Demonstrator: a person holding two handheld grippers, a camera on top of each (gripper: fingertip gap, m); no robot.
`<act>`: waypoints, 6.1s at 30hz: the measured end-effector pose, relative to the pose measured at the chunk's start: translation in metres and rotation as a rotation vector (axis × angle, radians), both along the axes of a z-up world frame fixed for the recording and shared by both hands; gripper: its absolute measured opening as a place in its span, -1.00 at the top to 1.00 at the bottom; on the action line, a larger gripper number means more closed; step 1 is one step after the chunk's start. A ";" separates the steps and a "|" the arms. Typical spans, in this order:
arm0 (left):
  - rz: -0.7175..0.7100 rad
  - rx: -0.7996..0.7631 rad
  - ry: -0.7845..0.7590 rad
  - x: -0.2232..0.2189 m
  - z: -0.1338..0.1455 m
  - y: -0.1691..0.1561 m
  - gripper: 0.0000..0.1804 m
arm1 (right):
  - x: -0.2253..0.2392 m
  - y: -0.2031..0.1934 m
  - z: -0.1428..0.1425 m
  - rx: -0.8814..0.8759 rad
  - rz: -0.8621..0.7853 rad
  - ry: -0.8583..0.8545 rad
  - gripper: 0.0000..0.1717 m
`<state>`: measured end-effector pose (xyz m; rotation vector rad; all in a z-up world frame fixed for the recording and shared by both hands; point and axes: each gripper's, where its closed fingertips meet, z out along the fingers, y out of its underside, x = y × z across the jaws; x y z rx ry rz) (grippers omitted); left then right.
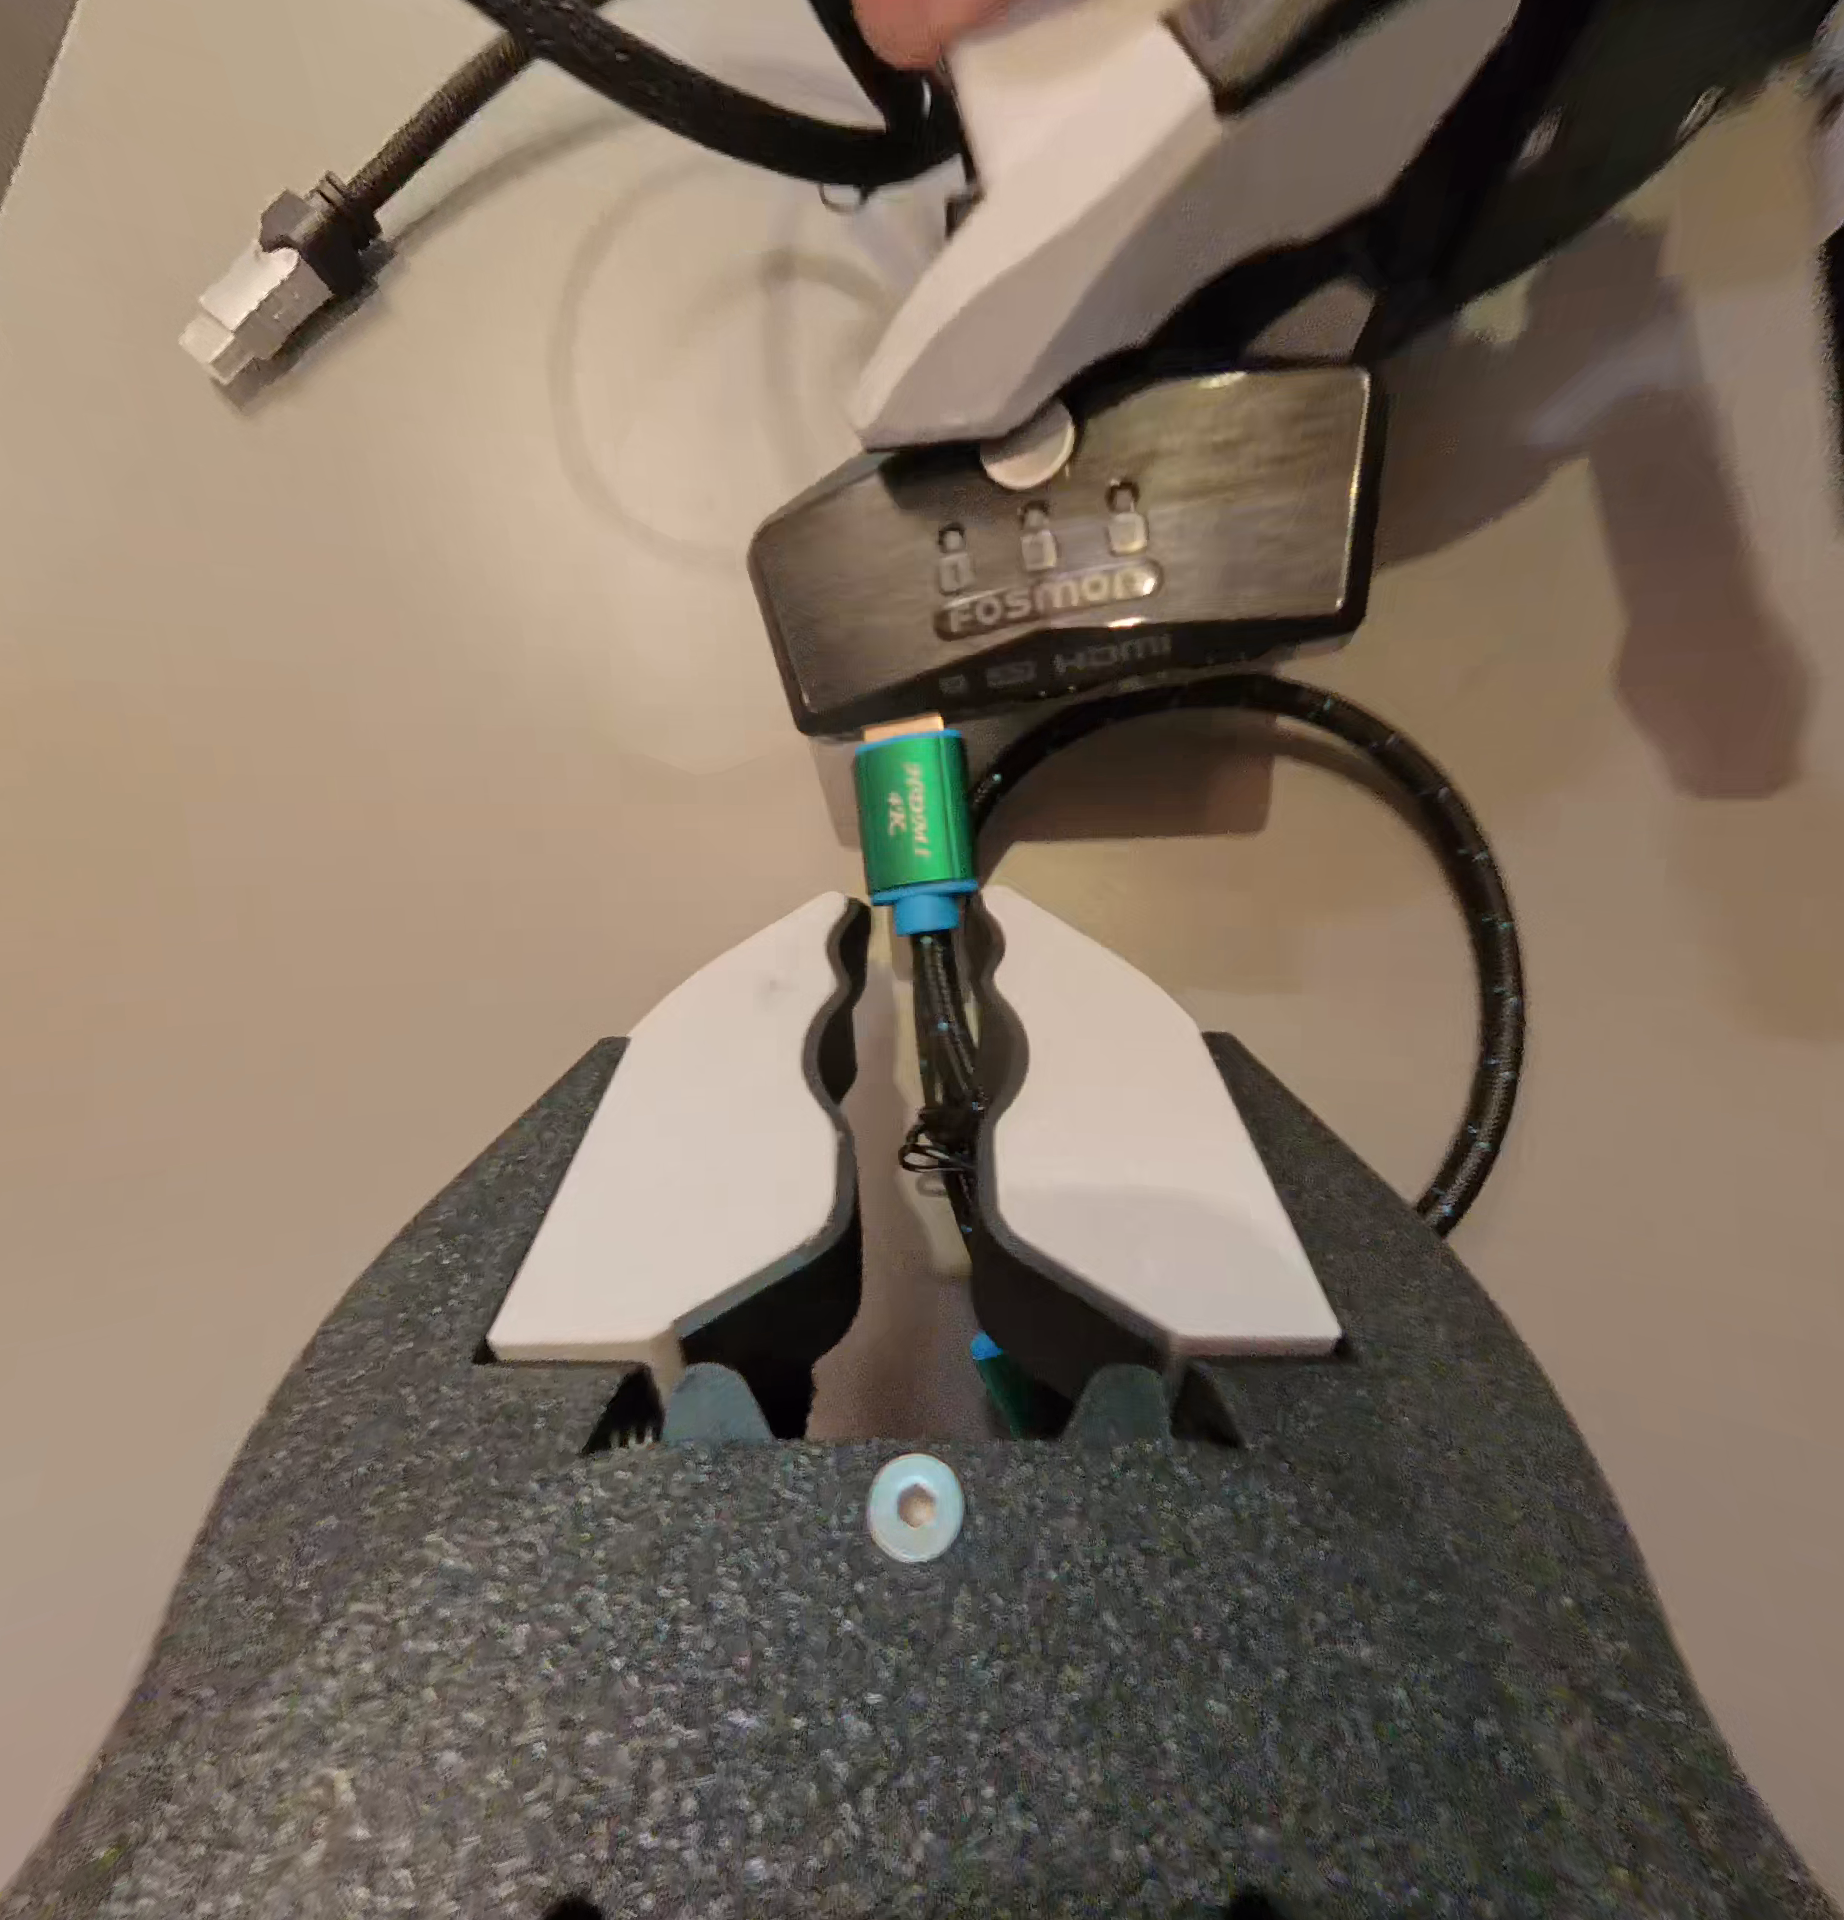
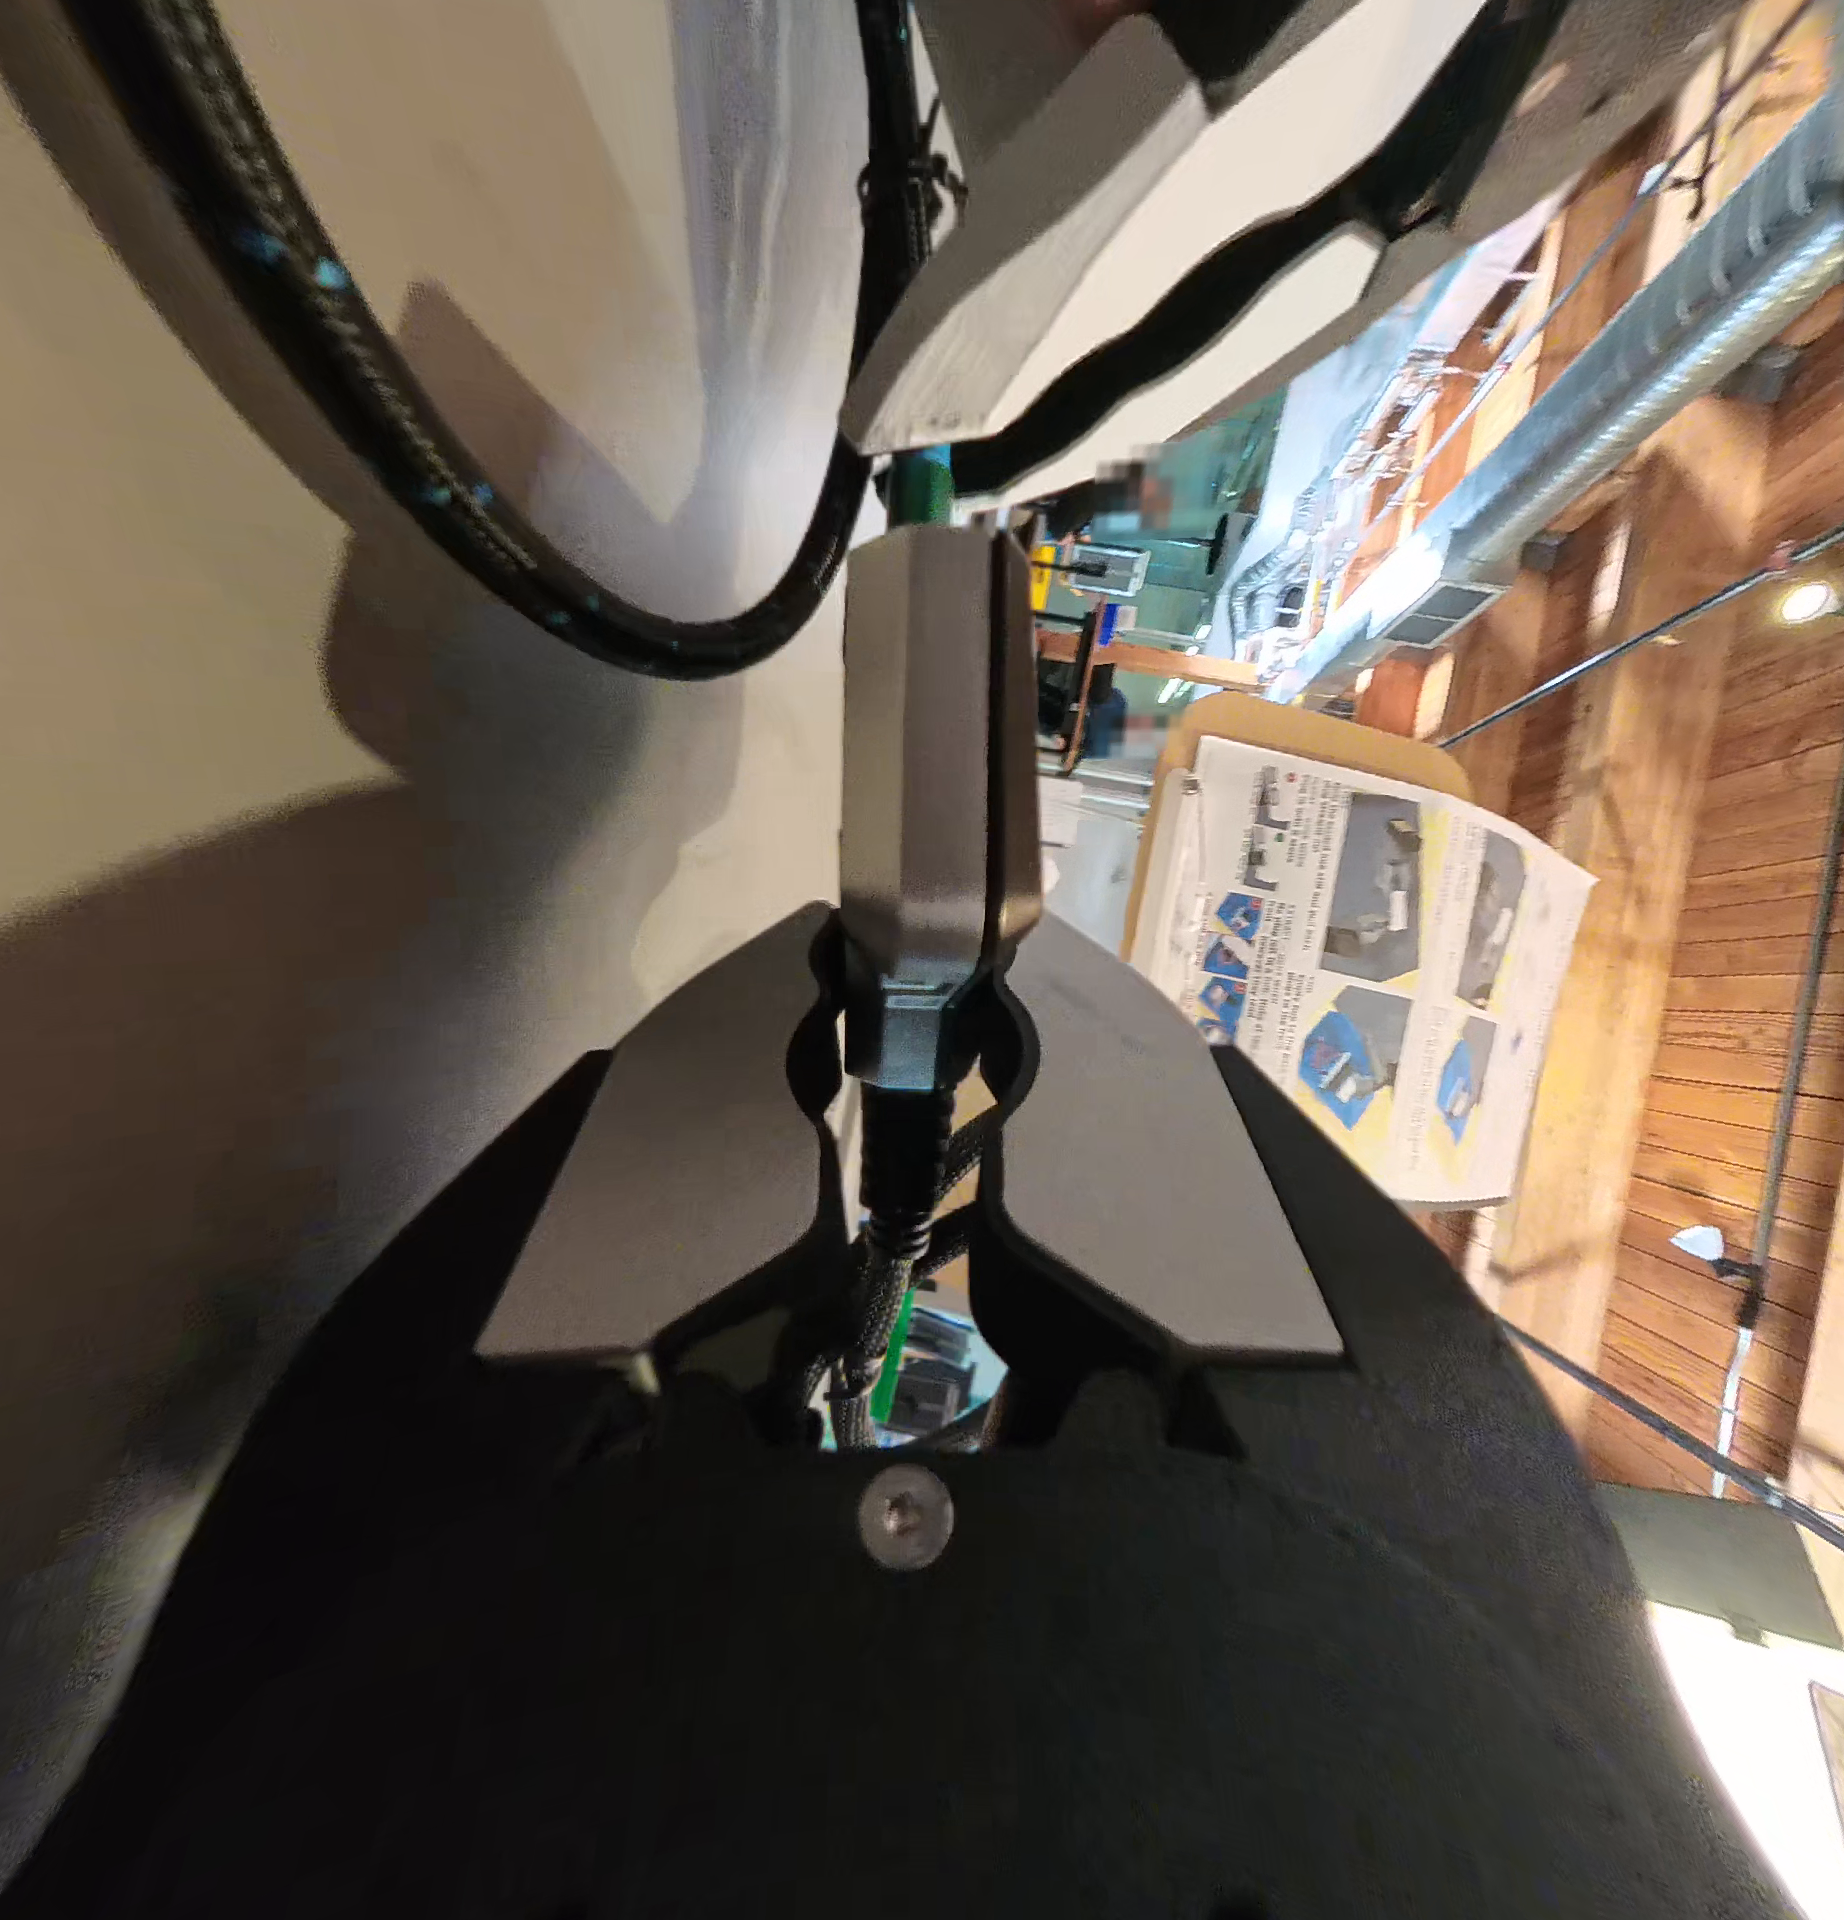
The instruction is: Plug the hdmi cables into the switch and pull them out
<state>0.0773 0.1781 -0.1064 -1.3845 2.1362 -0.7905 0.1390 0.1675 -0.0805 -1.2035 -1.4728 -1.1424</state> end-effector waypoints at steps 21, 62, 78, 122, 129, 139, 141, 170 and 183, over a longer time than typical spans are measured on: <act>-0.054 -0.142 -0.035 0.001 0.011 -0.024 0.71 | -0.016 -0.007 0.009 0.062 0.063 0.003 0.74; 0.070 -0.206 0.092 -0.001 -0.008 -0.012 0.75 | -0.033 -0.017 0.004 0.027 0.085 -0.022 0.58; 0.131 -0.244 -0.070 0.020 0.005 -0.014 0.60 | 0.004 -0.056 -0.009 -0.419 0.054 0.342 0.47; 1.271 0.027 0.388 -0.499 0.069 0.223 0.52 | 0.018 -0.091 -0.025 -0.669 -0.052 0.923 0.33; 1.369 -0.014 0.578 -0.534 0.022 0.249 0.60 | 0.020 -0.088 -0.026 -0.665 -0.070 0.932 0.36; 1.393 0.103 0.580 -0.544 0.025 0.259 0.92 | 0.020 -0.088 -0.027 -0.678 -0.071 0.933 0.39; 1.409 0.069 0.587 -0.545 0.022 0.257 0.77 | 0.020 -0.089 -0.026 -0.676 -0.066 0.929 0.41; 0.715 0.659 -0.008 -0.298 0.271 0.145 0.88 | 0.019 -0.090 -0.026 -0.666 -0.057 0.918 0.44; -0.110 -0.093 0.151 -0.048 0.041 -0.034 0.89 | 0.010 -0.087 -0.013 -0.388 0.055 0.683 0.39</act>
